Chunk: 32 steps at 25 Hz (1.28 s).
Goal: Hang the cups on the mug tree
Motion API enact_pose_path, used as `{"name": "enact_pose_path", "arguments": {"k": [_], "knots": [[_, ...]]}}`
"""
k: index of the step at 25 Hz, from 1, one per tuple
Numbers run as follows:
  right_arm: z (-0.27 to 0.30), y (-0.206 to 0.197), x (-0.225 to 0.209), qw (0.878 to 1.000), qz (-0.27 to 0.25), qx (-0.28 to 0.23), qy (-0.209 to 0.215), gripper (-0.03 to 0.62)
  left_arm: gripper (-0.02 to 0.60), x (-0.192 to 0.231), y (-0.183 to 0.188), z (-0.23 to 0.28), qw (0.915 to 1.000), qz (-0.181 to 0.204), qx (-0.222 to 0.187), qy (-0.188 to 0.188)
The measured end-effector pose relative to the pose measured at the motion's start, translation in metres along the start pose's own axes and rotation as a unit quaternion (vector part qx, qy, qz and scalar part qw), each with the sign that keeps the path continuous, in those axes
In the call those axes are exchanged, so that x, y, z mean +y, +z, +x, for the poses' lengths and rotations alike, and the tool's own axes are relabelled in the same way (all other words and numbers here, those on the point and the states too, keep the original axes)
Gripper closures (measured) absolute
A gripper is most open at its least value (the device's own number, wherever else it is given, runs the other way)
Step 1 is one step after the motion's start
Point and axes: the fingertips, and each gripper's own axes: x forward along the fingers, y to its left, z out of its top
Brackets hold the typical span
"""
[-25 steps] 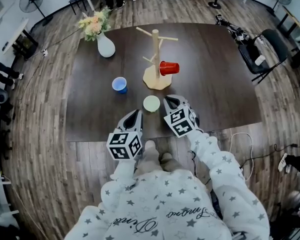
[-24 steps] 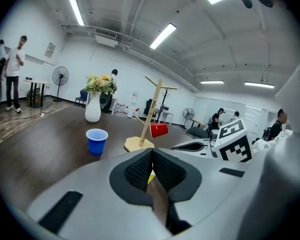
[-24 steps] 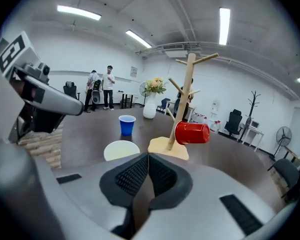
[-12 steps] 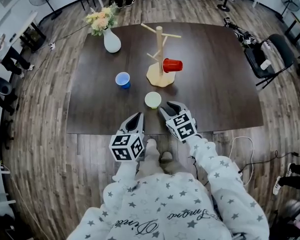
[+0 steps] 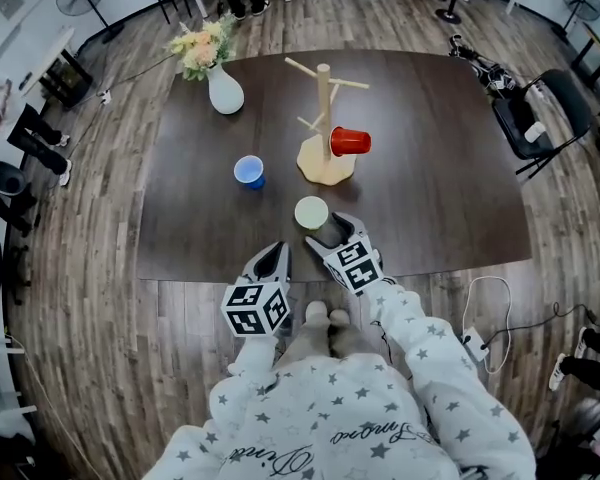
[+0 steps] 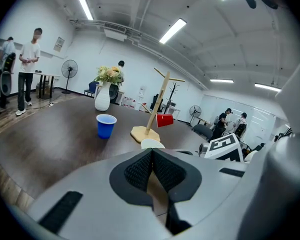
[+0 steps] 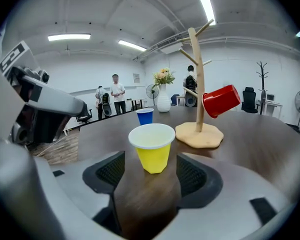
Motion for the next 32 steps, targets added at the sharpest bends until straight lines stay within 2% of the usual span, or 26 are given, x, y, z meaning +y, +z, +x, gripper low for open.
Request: {"name": "enact_pose_path", "arguments": {"k": [7,18,25,32], "knots": [[0.029,0.005,-0.006,1.000,-0.004,0.005,-0.008,0.267,0.557,0.006,-0.001,0.008,0.9999,-0.002,0.014,-0.002],[0.041,0.019,-0.009,1.000,-0.016,-0.009,-0.013,0.283,0.557,0.017,0.005,0.019,0.9998,-0.001,0.019,-0.009],[0.027,0.034,-0.012,1.000,0.009,-0.017,-0.005,0.286,0.557,0.016,0.016,0.024,0.9997,0.004,0.012,-0.023],[0.013,0.063,-0.013,0.998,0.039,-0.050,0.008,0.287,0.557,0.014,0.029,0.030,0.9991,0.011,-0.002,-0.042]]}}
